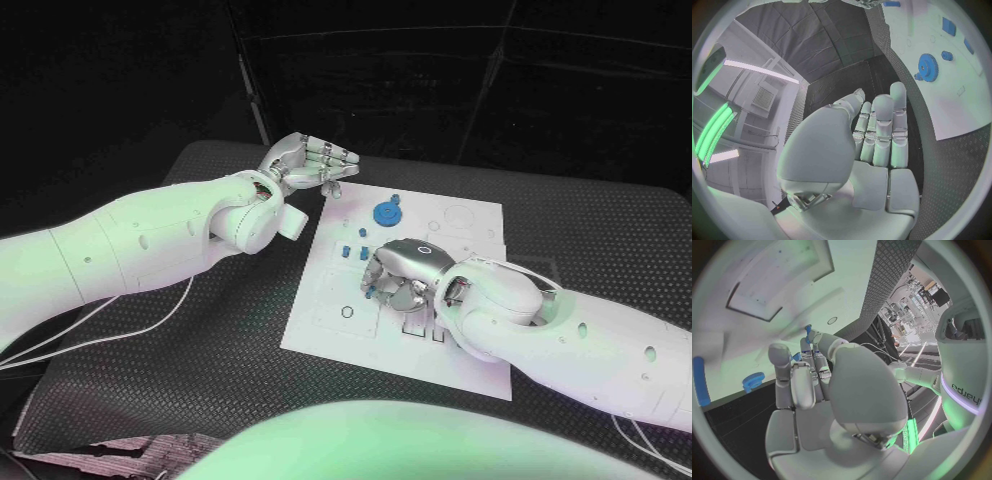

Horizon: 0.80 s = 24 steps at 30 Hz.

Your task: Assemble the parts on the task board

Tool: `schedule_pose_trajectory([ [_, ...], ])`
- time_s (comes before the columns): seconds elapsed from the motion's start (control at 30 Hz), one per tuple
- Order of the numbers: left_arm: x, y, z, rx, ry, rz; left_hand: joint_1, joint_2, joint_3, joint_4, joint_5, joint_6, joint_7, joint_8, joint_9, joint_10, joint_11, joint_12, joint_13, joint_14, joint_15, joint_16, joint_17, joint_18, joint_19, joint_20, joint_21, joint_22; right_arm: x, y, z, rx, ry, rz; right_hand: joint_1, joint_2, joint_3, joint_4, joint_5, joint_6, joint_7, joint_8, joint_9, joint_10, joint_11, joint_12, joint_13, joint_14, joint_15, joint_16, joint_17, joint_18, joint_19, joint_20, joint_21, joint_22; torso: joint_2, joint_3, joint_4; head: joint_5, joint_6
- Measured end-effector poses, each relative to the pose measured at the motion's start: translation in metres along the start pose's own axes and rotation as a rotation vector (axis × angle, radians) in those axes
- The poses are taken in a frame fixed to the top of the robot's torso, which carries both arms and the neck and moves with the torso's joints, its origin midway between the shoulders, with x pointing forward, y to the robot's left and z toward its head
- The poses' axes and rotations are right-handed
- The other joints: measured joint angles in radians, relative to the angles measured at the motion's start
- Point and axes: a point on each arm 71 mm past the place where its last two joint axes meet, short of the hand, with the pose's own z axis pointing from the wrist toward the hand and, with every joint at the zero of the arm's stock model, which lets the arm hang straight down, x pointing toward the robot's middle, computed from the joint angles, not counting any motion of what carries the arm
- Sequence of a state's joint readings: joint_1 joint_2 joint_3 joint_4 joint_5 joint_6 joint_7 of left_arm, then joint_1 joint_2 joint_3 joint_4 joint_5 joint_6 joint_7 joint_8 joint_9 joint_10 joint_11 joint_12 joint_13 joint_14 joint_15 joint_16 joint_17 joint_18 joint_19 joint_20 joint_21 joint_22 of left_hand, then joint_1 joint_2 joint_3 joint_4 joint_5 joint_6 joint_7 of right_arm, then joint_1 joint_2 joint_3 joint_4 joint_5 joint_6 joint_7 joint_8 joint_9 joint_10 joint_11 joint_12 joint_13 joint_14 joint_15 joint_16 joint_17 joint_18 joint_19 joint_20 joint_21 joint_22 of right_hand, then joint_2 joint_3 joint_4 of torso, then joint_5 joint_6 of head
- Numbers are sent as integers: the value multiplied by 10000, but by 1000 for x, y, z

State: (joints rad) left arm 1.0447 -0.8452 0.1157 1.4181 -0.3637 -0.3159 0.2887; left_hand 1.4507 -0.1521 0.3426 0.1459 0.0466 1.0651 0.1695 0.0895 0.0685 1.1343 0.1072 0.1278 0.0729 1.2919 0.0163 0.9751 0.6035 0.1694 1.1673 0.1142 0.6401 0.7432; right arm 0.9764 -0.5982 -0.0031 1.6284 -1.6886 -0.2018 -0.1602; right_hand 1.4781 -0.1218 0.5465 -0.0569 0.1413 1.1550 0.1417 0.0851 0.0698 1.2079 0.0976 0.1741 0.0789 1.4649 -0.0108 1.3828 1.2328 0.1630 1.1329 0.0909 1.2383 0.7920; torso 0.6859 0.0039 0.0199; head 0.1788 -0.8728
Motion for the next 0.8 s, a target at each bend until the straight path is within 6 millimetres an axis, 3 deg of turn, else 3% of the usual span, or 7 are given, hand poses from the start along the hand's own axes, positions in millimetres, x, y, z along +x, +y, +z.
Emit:
schedule_pose_trajectory([
  [0.8,0,0,0,-9,10,-3,0,0,0,0,0,0,0,0,1,0,0,0,1,0,0,0,1,-1,0,0,0,2,7,7,6,-14,247,-514,-24,24,-57,-50,-52,1,0,0,1,0,-1,1,13,0,0,-1,-32,0,-45,32,0,-29,4,-4,1,-13,0],
])
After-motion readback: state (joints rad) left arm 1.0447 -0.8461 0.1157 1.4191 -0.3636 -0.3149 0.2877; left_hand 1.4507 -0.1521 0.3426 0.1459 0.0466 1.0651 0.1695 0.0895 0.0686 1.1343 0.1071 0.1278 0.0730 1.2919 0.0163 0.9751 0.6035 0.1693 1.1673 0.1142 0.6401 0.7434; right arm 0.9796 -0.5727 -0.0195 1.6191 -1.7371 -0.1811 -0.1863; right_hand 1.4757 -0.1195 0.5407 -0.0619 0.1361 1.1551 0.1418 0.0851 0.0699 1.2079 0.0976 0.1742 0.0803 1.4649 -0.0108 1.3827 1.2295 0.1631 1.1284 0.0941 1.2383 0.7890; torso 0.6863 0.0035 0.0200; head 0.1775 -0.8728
